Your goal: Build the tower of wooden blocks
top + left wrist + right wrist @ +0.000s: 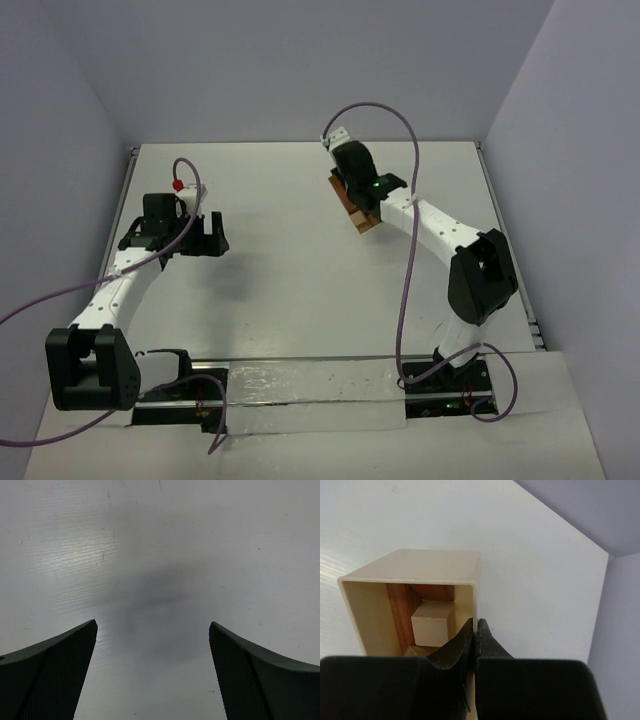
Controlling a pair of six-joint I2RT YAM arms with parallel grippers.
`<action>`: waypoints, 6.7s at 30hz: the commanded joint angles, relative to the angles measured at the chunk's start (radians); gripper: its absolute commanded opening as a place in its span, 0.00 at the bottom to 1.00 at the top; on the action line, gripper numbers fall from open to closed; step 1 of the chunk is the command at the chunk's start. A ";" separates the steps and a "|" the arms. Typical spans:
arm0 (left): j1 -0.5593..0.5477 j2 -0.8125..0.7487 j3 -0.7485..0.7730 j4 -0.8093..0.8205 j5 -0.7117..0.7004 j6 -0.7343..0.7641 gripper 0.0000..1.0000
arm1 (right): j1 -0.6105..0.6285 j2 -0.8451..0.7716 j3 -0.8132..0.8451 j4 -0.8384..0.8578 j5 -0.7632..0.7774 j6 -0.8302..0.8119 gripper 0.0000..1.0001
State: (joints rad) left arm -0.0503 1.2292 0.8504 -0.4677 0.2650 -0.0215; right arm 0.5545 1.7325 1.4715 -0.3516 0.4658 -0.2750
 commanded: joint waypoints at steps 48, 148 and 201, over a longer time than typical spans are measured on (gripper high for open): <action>0.342 -0.129 0.036 -0.051 0.310 0.008 0.99 | 0.523 0.650 -0.192 2.118 0.489 -1.665 0.00; 0.354 -0.107 0.046 -0.037 0.351 0.007 0.99 | 0.268 0.083 0.003 0.194 0.487 -0.149 0.00; 0.345 -0.088 0.018 -0.011 0.376 0.047 0.99 | -0.772 0.488 0.512 -0.454 -0.585 0.017 0.00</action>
State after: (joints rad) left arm 0.2962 1.1376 0.8654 -0.5186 0.6331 0.0101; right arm -0.2123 2.2234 1.9635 -0.8459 -0.1071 -0.2916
